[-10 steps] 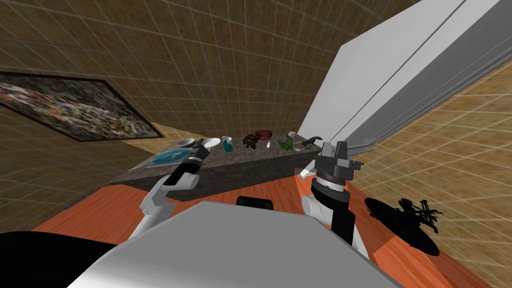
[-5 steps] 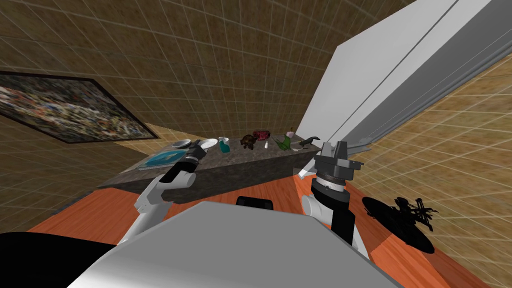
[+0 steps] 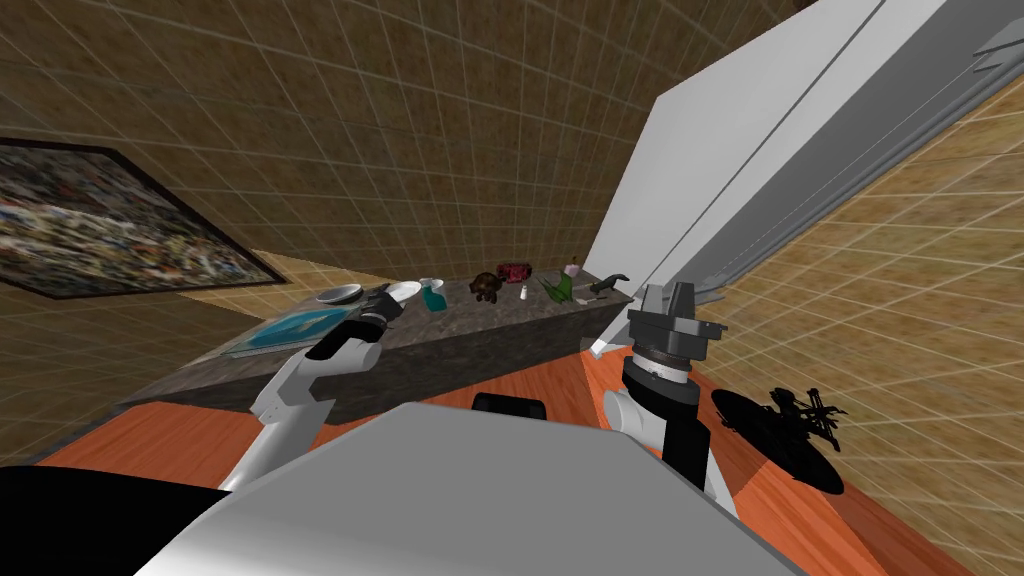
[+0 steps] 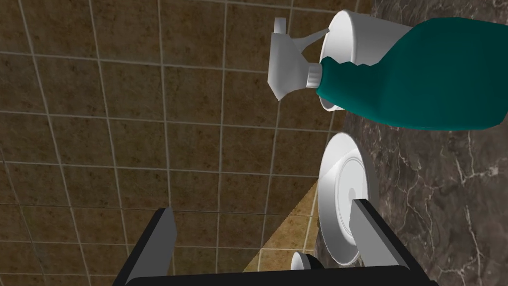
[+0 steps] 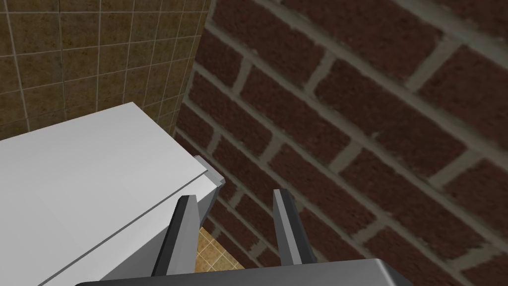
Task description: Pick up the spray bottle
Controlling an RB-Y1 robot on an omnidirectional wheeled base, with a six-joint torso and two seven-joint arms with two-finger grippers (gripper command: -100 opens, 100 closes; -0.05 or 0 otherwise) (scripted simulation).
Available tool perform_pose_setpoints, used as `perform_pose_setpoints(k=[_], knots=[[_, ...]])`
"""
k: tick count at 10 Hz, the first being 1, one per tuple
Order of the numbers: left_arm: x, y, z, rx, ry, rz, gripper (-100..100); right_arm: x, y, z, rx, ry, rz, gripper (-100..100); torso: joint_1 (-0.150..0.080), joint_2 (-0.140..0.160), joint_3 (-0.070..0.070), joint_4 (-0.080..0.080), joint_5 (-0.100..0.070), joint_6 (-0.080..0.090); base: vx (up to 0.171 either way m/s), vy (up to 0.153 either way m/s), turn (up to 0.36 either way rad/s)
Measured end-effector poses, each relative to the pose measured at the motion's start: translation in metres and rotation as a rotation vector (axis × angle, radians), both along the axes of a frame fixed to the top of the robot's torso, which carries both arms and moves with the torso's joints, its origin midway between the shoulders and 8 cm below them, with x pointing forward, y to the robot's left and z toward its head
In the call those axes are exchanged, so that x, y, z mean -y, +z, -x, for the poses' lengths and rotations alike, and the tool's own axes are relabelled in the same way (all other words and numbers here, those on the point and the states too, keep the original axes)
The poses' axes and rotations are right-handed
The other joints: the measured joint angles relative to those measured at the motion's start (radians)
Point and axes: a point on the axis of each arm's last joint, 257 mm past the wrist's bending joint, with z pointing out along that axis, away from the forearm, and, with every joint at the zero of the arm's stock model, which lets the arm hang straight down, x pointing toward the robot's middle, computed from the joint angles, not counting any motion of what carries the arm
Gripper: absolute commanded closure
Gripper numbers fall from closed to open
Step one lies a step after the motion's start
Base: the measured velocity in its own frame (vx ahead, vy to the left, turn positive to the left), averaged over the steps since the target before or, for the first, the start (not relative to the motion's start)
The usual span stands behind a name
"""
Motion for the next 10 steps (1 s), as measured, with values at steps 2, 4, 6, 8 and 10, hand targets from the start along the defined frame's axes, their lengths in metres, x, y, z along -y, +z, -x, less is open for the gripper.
perform_pose_setpoints(k=[2, 4, 6, 8, 10], knots=[[-0.019, -0.006, 0.003, -0.027, 0.035, 0.036, -100, 0.0, 0.0, 0.0, 0.0, 0.0, 0.0, 0, 0.0, 0.001, 0.0, 0.0, 0.0, 0.0, 0.092, -0.098, -0.085], [-0.034, -0.013, 0.007, -0.051, 0.068, 0.071, -100, 0.0, 0.0, 0.0, 0.0, 0.0, 0.0, 0, 0.0, 0.001, 0.0, 0.0, 0.0, 0.0, 0.097, -0.072, -0.075], [-0.046, -0.021, 0.011, -0.072, 0.101, 0.108, -100, 0.0, 0.0, 0.0, 0.0, 0.0, 0.0, 0, 0.001, -0.001, -0.001, 0.0, 0.0, 0.0, 0.155, -0.066, -0.111], [-0.064, -0.024, 0.015, -0.093, 0.133, 0.144, -100, 0.0, 0.0, 0.0, 0.0, 0.0, 0.0, 0, 0.004, -0.005, -0.003, -0.001, 0.001, 0.0, 0.134, -0.014, -0.049], [-0.064, -0.025, 0.015, -0.094, 0.134, 0.146, -100, 0.0, 0.0, 0.0, 0.0, 0.0, 0.0, 0, 0.006, 0.005, 0.002, 0.001, 0.001, -0.001, 0.016, -0.026, -0.034]])
